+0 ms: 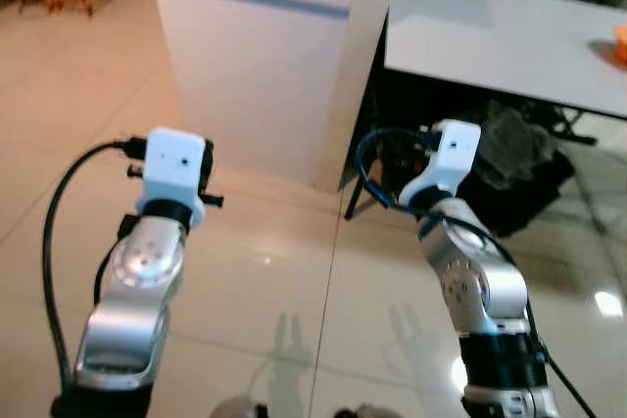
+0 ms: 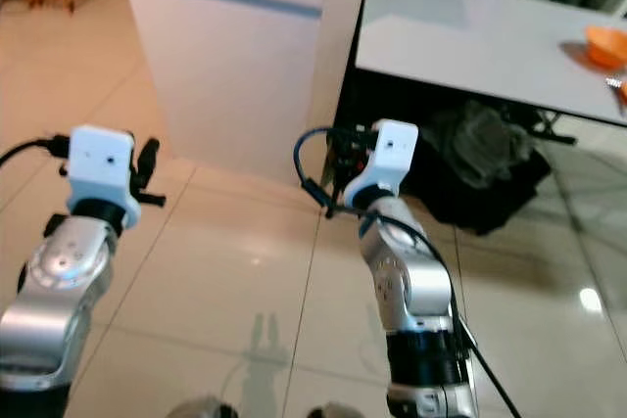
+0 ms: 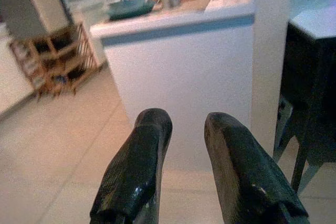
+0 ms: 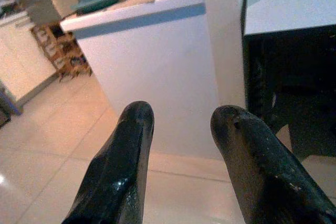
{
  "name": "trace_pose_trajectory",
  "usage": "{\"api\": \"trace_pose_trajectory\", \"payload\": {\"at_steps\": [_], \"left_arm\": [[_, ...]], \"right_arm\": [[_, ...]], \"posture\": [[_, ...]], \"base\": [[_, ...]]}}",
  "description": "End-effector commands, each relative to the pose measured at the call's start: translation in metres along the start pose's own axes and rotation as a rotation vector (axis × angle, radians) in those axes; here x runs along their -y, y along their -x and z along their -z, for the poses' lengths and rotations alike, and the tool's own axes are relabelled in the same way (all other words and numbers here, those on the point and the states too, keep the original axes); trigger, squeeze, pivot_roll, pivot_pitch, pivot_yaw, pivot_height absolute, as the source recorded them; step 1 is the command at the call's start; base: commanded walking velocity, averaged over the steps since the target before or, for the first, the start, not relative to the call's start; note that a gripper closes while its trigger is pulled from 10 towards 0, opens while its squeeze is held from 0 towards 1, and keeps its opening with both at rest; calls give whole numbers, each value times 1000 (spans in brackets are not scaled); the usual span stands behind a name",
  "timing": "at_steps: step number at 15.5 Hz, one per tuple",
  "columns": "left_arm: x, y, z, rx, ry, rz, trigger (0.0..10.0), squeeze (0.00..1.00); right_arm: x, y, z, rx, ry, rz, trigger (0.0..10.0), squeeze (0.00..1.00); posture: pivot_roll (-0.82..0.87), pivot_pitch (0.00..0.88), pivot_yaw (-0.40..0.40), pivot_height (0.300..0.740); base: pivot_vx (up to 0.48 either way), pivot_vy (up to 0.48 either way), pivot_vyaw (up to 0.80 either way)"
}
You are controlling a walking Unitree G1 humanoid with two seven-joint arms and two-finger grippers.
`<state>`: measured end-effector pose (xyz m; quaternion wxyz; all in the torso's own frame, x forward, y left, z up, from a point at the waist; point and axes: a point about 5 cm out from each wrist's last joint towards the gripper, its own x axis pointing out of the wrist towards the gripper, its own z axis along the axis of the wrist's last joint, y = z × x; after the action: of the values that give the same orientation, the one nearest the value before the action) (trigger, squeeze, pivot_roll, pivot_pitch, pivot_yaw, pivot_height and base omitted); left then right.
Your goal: Setting the table
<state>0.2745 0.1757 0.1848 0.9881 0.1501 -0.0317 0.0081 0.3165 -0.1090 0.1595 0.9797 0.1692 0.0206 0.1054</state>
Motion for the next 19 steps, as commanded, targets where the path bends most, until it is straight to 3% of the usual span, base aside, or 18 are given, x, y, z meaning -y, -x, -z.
{"api": "trace_pose_trajectory", "payload": {"at_steps": [1, 5, 19], "left_arm": [[4, 2, -8, 43, 1, 26, 10000, 0], [8, 2, -2, 0, 23, 27, 10000, 0], [-1, -3, -10, 45, 18, -5, 10000, 0]], "right_arm": [[8, 0, -2, 1, -6, 29, 10000, 0], [8, -2, 0, -18, 18, 23, 10000, 0], [5, -2, -2, 25, 32, 23, 10000, 0]], "posture": [[37, 89, -106, 740], [39, 84, -113, 740], [50, 87, -93, 740]], "base": [[412, -240, -781], [101, -63, -195], [0, 0, 0]]}}
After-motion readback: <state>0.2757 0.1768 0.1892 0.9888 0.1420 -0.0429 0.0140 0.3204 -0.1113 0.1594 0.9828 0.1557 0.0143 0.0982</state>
